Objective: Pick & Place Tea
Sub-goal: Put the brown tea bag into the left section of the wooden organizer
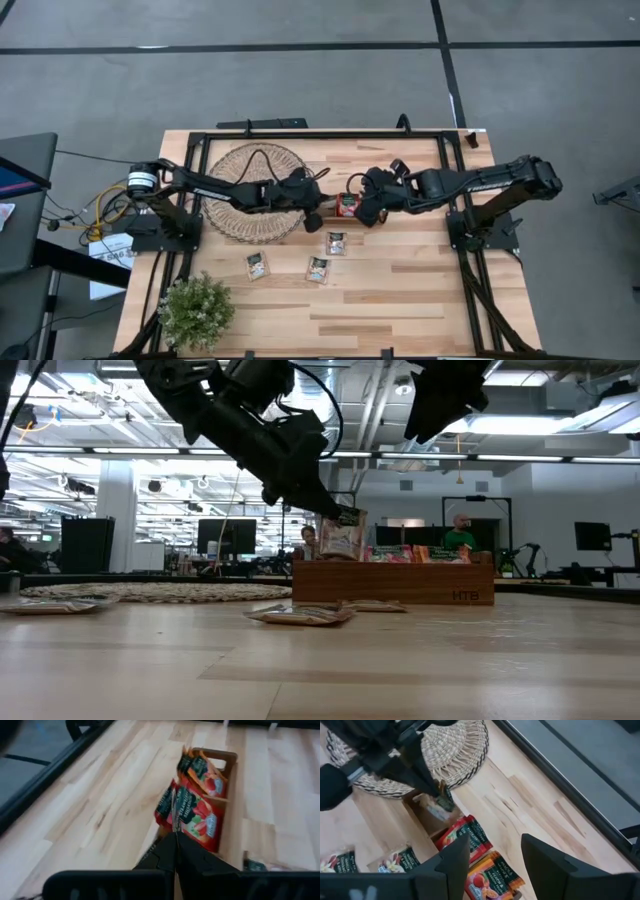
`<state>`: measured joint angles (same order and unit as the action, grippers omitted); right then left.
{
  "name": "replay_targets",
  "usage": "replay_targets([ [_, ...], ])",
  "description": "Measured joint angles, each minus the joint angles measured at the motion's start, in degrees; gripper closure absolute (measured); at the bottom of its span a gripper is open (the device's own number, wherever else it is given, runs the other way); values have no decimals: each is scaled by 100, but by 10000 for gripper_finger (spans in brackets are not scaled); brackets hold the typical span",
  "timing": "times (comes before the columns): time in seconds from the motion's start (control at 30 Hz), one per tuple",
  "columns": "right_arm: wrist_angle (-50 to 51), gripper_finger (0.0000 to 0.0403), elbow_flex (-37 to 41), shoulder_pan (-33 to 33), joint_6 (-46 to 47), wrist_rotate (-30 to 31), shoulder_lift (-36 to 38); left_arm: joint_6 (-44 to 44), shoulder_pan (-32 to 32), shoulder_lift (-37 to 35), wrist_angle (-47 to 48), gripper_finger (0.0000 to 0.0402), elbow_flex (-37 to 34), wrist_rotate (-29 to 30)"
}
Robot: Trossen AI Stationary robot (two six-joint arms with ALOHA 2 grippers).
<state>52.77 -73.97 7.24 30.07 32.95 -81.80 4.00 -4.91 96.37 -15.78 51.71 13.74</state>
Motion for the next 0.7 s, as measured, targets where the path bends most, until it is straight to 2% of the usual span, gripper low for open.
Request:
replay_targets([
  [0.1, -17, 232, 0, 56, 6, 2, 0, -50, 0, 16, 101, 401, 28, 216],
  [0.33, -42, 237, 0, 73, 4, 2, 0, -58, -2, 16, 418, 401, 28, 295],
  [0.7, -101, 239, 0, 75, -3, -2, 0, -375, -24, -6, 416, 401, 28, 601],
])
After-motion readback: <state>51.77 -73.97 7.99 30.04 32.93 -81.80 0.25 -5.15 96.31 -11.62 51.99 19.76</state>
